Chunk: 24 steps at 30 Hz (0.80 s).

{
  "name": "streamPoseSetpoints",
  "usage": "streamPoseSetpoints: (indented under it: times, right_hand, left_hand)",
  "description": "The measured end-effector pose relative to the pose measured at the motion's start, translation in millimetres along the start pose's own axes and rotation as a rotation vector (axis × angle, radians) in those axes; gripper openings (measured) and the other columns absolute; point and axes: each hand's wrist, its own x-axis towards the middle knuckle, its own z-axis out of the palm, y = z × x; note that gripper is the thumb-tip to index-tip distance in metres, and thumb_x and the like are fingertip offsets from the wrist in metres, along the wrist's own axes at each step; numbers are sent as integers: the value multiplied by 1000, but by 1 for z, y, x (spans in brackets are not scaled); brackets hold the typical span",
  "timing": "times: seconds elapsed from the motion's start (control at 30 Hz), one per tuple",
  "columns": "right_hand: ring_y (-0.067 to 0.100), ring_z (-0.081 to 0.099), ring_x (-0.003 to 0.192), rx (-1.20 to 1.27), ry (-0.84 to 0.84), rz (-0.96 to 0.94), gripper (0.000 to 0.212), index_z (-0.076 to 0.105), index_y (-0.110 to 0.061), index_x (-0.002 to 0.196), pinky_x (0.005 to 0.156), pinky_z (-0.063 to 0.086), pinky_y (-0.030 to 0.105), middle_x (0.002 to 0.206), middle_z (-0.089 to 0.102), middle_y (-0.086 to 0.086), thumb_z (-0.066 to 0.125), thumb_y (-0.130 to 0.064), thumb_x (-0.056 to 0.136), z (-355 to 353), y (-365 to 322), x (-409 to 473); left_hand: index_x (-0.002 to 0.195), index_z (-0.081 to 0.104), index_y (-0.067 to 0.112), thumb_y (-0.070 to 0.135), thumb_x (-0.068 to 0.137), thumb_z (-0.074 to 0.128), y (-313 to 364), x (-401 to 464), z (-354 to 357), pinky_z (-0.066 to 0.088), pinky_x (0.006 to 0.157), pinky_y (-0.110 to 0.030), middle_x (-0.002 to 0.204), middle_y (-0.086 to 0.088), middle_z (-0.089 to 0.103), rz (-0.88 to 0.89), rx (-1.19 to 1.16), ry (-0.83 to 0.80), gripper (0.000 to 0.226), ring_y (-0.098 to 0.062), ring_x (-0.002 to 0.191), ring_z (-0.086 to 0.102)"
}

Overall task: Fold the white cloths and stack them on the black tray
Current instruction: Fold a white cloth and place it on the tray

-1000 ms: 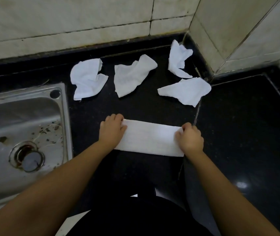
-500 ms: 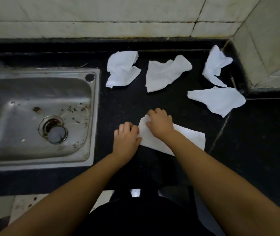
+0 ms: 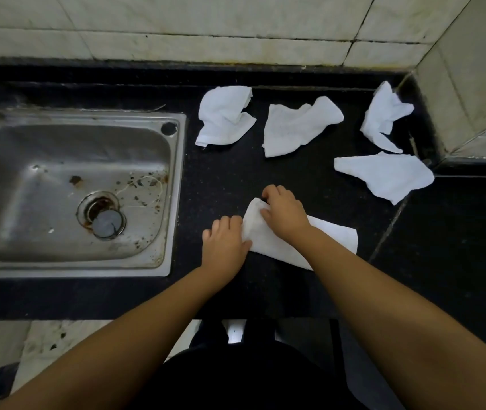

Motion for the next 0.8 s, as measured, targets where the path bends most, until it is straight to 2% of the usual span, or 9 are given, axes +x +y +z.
streamPoseSetpoints:
  times: [0.07,0.17,0.27,0.33,0.43,0.5,0.57,0.67,0.8]
  right_hand:
    - [23,50,117,8,-56,39,35,45,-16,129,98,42,38,127,52,8,51,-22,95,0,-2,0]
    - [23,54,109,52,-87,53,23,56,-16,116,96,44,38,120,54,7,50,-21,94,-9,-2,-2]
    - [17,55,93,396,47,67,14,58,-12,102,85,48,31,103,55,4,55,-16,89,-41,4,-6]
    - [9,52,81,608,156,62,8,55,-13,97,71,43,22,90,54,-3,56,-13,88,-73,13,-10]
    - [7,49,75,795,318,33,14,49,-23,85,68,40,21,83,53,-5,56,-12,89,-126,22,-19]
    - [8,52,77,875,394,1,16,48,-23,82,69,43,20,84,55,-3,56,-10,90,-153,25,-30]
    - [9,55,79,931,437,-43,12,51,-17,84,70,45,20,84,59,1,57,-9,90,-167,29,-44]
    - [4,56,75,898,361,-65,19,53,-21,82,70,45,14,81,61,-1,60,-5,89,-159,40,-66]
    - [-6,53,65,807,67,29,18,55,-18,81,65,42,10,76,61,-6,62,-3,87,-96,59,-102]
  left_hand:
    - [132,38,18,36,90,54,7,4,-1,34,96,-33,126,-2,52,-30,6,-29,49,-19,117,48]
    - [125,45,18,28,91,52,15,13,-4,34,94,-35,116,-3,58,-57,-28,-117,36,-20,110,54]
    - [91,57,14,23,89,53,18,32,-27,39,88,-38,98,-6,56,-58,-208,-140,10,-25,99,55]
    - [74,55,11,20,87,57,25,51,-52,39,75,-31,86,-8,51,-7,-404,-23,16,-26,88,54]
    - [84,62,3,17,89,57,50,68,-101,32,55,-19,74,-3,52,125,-698,113,16,-13,69,47]
    - [86,61,6,17,91,56,65,70,-130,36,57,-14,70,4,52,251,-816,169,13,-7,65,46]
    - [89,61,10,15,92,56,73,64,-146,40,63,-10,74,7,56,388,-838,196,8,-2,68,51]
    - [95,66,9,11,91,59,62,51,-135,45,71,-12,83,4,64,480,-816,80,8,1,75,57]
    - [96,69,20,12,88,63,24,26,-80,48,82,-17,90,15,68,475,-672,-159,13,7,84,60]
